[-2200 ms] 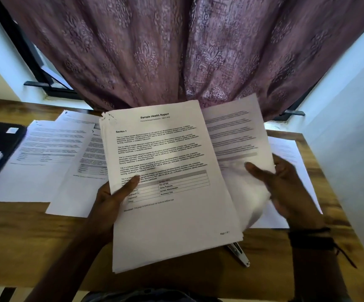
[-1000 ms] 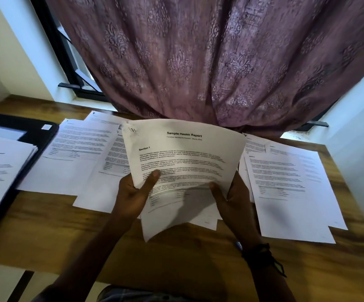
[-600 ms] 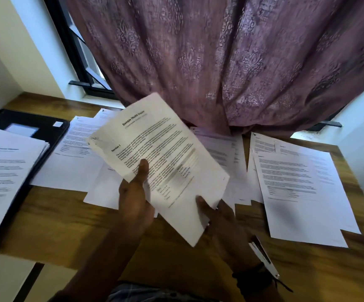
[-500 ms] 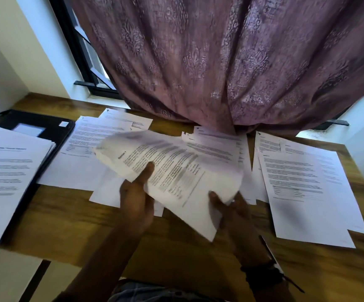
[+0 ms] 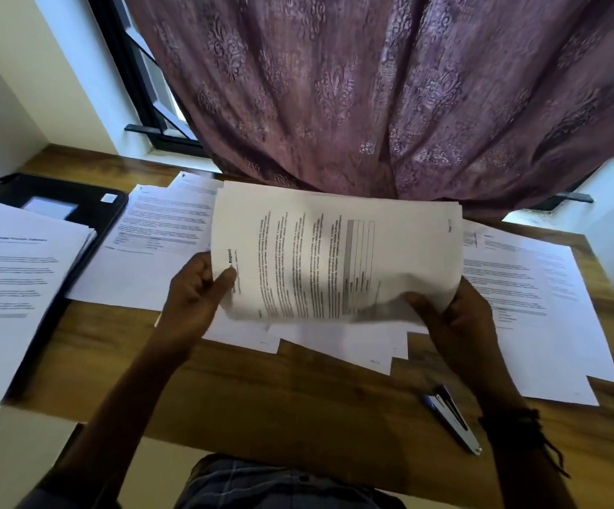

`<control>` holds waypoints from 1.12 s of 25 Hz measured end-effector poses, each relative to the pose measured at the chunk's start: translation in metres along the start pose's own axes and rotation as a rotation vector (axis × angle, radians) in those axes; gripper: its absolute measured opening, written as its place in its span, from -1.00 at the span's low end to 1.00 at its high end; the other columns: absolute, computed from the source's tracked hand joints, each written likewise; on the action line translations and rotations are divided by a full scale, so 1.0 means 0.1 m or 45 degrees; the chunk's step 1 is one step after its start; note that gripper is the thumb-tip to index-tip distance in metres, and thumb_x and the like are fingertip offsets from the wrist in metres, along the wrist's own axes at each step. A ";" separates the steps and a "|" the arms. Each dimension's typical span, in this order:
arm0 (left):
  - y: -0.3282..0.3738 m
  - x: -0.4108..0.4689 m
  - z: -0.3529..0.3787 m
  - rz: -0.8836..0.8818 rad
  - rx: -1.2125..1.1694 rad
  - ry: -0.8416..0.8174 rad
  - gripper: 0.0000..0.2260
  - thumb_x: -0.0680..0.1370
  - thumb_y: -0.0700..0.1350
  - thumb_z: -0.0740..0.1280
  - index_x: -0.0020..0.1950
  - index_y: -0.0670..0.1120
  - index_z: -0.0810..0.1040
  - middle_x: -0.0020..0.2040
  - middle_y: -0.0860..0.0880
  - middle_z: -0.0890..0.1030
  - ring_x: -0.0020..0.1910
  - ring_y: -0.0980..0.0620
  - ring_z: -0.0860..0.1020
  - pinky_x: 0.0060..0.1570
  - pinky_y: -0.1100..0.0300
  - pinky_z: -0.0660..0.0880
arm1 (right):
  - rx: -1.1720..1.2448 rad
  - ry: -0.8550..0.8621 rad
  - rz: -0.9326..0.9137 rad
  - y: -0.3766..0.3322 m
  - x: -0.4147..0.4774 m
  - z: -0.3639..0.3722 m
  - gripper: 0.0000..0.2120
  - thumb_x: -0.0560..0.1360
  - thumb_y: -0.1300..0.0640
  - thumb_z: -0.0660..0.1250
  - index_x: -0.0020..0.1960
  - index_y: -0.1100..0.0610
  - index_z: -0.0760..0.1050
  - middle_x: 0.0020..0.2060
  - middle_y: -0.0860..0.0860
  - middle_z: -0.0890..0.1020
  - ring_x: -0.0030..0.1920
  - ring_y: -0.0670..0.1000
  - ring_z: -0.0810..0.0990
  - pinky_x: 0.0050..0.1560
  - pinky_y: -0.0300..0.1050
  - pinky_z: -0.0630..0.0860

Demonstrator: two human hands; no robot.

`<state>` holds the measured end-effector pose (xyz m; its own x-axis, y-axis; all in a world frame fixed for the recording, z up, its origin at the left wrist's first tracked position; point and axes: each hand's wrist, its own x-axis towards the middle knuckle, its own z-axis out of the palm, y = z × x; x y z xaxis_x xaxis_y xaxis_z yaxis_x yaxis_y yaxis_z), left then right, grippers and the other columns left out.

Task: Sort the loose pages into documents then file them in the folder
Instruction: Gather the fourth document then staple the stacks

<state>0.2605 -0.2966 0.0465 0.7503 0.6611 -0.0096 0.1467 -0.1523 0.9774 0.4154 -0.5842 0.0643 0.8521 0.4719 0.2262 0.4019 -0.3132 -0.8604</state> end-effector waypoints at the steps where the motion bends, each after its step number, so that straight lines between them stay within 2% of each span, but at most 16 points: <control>1: -0.03 -0.05 0.06 0.102 0.021 0.088 -0.80 0.60 -0.20 0.28 0.22 -0.16 0.47 0.15 0.08 0.60 0.10 0.27 0.59 0.04 0.31 0.57 | -0.050 0.089 -0.075 0.02 -0.01 0.05 -0.61 0.46 0.08 0.38 0.25 0.09 0.41 0.08 -0.23 0.50 0.06 -0.43 0.50 -0.05 -0.58 0.43; 3: -0.09 -0.14 0.19 0.259 0.082 0.267 -0.84 0.60 -0.25 0.27 0.17 -0.17 0.41 0.08 0.16 0.54 0.06 0.43 0.53 -0.05 0.50 0.49 | -0.126 0.196 -0.109 0.15 -0.07 0.15 -0.58 0.48 0.26 0.39 0.30 0.29 0.40 0.10 -0.13 0.50 0.06 -0.41 0.46 -0.02 -0.64 0.37; 4: -0.15 -0.18 0.23 0.289 0.114 0.328 -0.86 0.60 -0.26 0.27 0.14 -0.16 0.39 0.05 0.19 0.51 0.03 0.46 0.52 -0.08 0.53 0.48 | -0.114 0.203 -0.089 0.22 -0.12 0.20 -0.58 0.48 0.26 0.39 0.29 0.29 0.39 0.09 -0.13 0.49 0.03 -0.39 0.48 -0.04 -0.64 0.37; 6: -0.34 -0.24 0.29 0.271 0.159 0.345 -0.89 0.61 -0.28 0.25 0.09 -0.15 0.35 -0.02 0.16 0.49 -0.02 0.37 0.56 -0.18 0.52 0.49 | 0.019 0.140 -0.005 0.35 -0.23 0.30 -0.64 0.49 0.12 0.36 0.25 0.12 0.39 0.11 -0.19 0.52 0.09 -0.35 0.53 -0.02 -0.55 0.46; 9: -0.67 -0.30 0.35 0.105 0.174 0.166 -0.89 0.62 -0.15 0.23 0.08 -0.15 0.35 -0.05 0.06 0.52 -0.07 0.15 0.59 -0.28 0.43 0.53 | 0.063 0.030 0.087 0.60 -0.37 0.44 -0.79 0.50 -0.14 0.32 0.12 -0.23 0.42 0.09 -0.07 0.55 0.14 -0.06 0.58 -0.01 -0.31 0.58; 10: -0.75 -0.29 0.36 0.069 0.200 0.139 -0.85 0.61 -0.08 0.23 0.10 -0.12 0.37 -0.02 0.06 0.54 -0.04 0.11 0.59 -0.28 0.41 0.54 | 0.068 0.020 0.100 0.65 -0.38 0.47 -0.84 0.51 -0.12 0.33 0.06 -0.24 0.42 0.06 -0.02 0.54 0.13 0.01 0.58 -0.04 -0.26 0.61; 12: -0.75 -0.23 0.34 0.099 0.267 0.171 -0.89 0.61 -0.09 0.25 0.03 -0.12 0.39 -0.09 0.07 0.54 -0.11 0.08 0.58 -0.32 0.42 0.53 | 0.060 0.024 0.134 0.73 -0.33 0.48 -0.82 0.52 0.09 0.37 0.10 0.00 0.45 0.04 0.06 0.54 0.11 0.10 0.60 -0.12 -0.29 0.61; 14: -0.62 -0.17 0.30 0.137 0.309 0.192 -0.93 0.63 -0.16 0.25 0.03 -0.16 0.41 -0.10 0.08 0.53 -0.14 0.13 0.56 -0.32 0.41 0.53 | 0.149 0.051 0.241 0.69 -0.28 0.41 -0.72 0.53 0.25 0.34 0.21 0.20 0.38 0.08 0.02 0.56 0.11 0.01 0.61 -0.15 -0.35 0.59; 16: -0.54 -0.10 0.26 0.063 0.296 0.129 -0.86 0.63 -0.17 0.25 0.15 -0.19 0.45 0.06 0.03 0.55 -0.06 0.12 0.57 -0.18 0.31 0.58 | 0.257 0.052 0.402 0.68 -0.21 0.32 -0.67 0.54 0.19 0.35 0.26 0.16 0.36 0.09 -0.06 0.58 0.07 -0.07 0.63 -0.15 -0.25 0.62; 17: -0.53 -0.07 0.25 -0.032 0.286 0.073 -0.82 0.64 -0.16 0.24 0.20 -0.19 0.46 0.13 0.01 0.55 -0.01 0.06 0.59 -0.08 0.17 0.61 | 0.207 0.017 0.481 0.73 -0.18 0.30 -0.68 0.54 0.12 0.36 0.25 0.17 0.39 0.06 -0.04 0.59 0.05 -0.05 0.63 -0.17 -0.23 0.61; 19: -0.56 -0.04 0.26 -0.254 0.286 -0.026 -0.79 0.65 -0.14 0.23 0.25 -0.18 0.48 0.18 -0.08 0.58 0.06 -0.07 0.60 0.02 -0.01 0.61 | 0.096 -0.125 0.623 0.79 -0.16 0.30 -0.68 0.55 0.08 0.35 0.22 0.22 0.43 0.01 -0.01 0.57 0.01 -0.01 0.59 -0.23 -0.31 0.56; 20: -0.60 -0.04 0.28 -0.340 0.299 -0.053 -0.79 0.65 -0.15 0.22 0.24 -0.19 0.49 0.18 -0.12 0.59 0.06 -0.09 0.60 0.01 0.00 0.61 | 0.080 -0.176 0.671 0.81 -0.17 0.32 -0.69 0.56 0.10 0.34 0.22 0.25 0.44 -0.01 -0.01 0.57 0.00 -0.03 0.58 -0.27 -0.33 0.55; 22: -0.65 -0.09 0.35 -0.453 0.298 -0.074 -0.79 0.65 -0.18 0.21 0.24 -0.20 0.50 0.16 -0.12 0.59 -0.02 -0.03 0.58 -0.17 0.20 0.56 | 0.094 -0.188 0.733 0.85 -0.18 0.33 -0.69 0.57 0.16 0.33 0.24 0.30 0.45 0.03 0.06 0.60 -0.03 -0.06 0.59 -0.30 -0.33 0.58; 24: -0.68 -0.15 0.42 -0.513 0.250 -0.048 -0.78 0.65 -0.19 0.21 0.26 -0.22 0.50 0.18 -0.13 0.58 -0.07 0.01 0.55 -0.27 0.31 0.47 | 0.114 -0.195 0.754 0.87 -0.17 0.29 -0.69 0.55 0.22 0.34 0.24 0.34 0.48 0.07 0.15 0.62 -0.05 -0.04 0.63 -0.26 -0.27 0.62; 26: -0.72 -0.18 0.44 -0.535 0.193 -0.020 -0.77 0.65 -0.17 0.23 0.27 -0.22 0.50 0.23 -0.16 0.58 -0.04 -0.01 0.55 -0.25 0.29 0.47 | 0.111 -0.220 0.773 0.91 -0.18 0.25 -0.65 0.51 0.27 0.38 0.27 0.34 0.48 0.14 0.17 0.62 0.04 0.06 0.65 -0.13 -0.17 0.66; 28: -0.71 -0.22 0.39 -0.600 0.103 -0.054 -0.73 0.62 -0.14 0.30 0.30 -0.17 0.50 0.20 -0.13 0.60 -0.04 0.00 0.58 -0.24 0.24 0.54 | 0.068 -0.180 0.758 0.89 -0.19 0.23 -0.64 0.49 0.31 0.40 0.27 0.33 0.47 0.13 0.11 0.61 0.04 0.05 0.64 -0.16 -0.27 0.64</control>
<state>0.2586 -0.3293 -0.0307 0.6154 0.6416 -0.4578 0.5257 0.0986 0.8449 0.4273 -0.6028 -0.0272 0.8708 0.3346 -0.3603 -0.1502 -0.5167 -0.8429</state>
